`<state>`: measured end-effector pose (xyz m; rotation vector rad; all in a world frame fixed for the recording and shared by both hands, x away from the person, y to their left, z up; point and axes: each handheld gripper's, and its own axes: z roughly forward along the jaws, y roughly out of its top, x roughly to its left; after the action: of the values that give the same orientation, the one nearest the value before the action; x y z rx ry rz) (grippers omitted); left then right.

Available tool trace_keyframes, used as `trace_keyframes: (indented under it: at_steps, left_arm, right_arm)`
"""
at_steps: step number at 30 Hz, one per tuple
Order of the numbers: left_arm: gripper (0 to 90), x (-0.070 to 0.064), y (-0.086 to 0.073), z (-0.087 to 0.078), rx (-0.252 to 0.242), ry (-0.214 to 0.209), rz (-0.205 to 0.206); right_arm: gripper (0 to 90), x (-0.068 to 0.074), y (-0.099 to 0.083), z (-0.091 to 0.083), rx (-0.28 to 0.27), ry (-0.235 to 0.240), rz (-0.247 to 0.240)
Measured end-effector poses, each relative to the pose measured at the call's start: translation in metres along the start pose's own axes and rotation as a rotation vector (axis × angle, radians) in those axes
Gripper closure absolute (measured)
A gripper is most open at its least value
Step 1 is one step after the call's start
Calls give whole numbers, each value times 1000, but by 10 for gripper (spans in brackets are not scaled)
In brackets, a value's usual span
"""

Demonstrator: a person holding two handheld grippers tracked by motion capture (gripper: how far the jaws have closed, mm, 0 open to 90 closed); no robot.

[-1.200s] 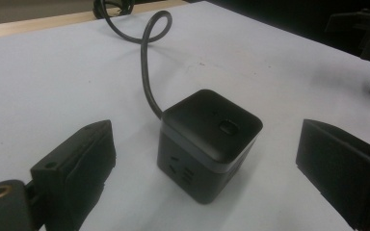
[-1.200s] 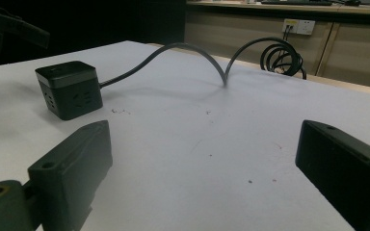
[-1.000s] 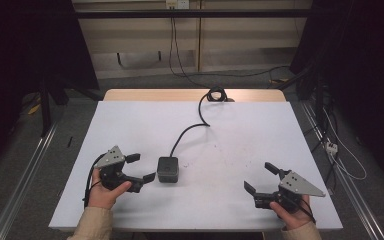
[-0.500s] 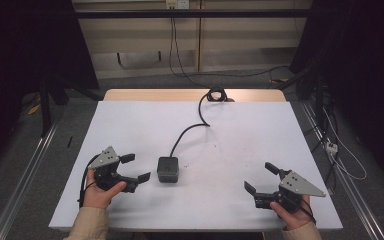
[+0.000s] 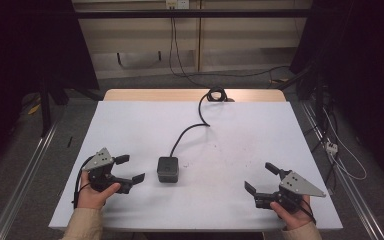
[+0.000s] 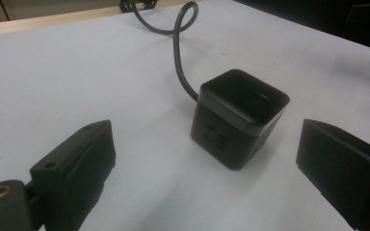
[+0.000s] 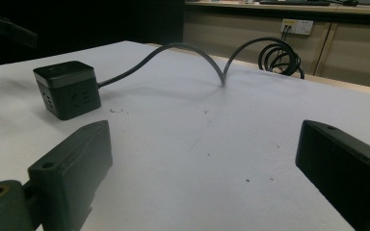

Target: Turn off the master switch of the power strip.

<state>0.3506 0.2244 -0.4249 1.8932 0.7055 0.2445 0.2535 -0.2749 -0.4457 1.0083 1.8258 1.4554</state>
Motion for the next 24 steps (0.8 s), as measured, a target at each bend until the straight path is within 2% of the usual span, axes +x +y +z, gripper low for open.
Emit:
trace_keyframes:
  at_steps: [4, 10, 24]
  left_arm:
    - [62, 2, -2, -1, 2, 4, -9]
    - [62, 3, -4, -2, 16, 7, 3]
    - [62, 10, -11, -11, 11, 21, -12]
  right_arm:
    - [57, 0, 0, 0, 0, -2, 0]
    - [57, 0, 0, 0, 2, -2, 2]
    - [57, 0, -1, -1, 0, -4, 1]
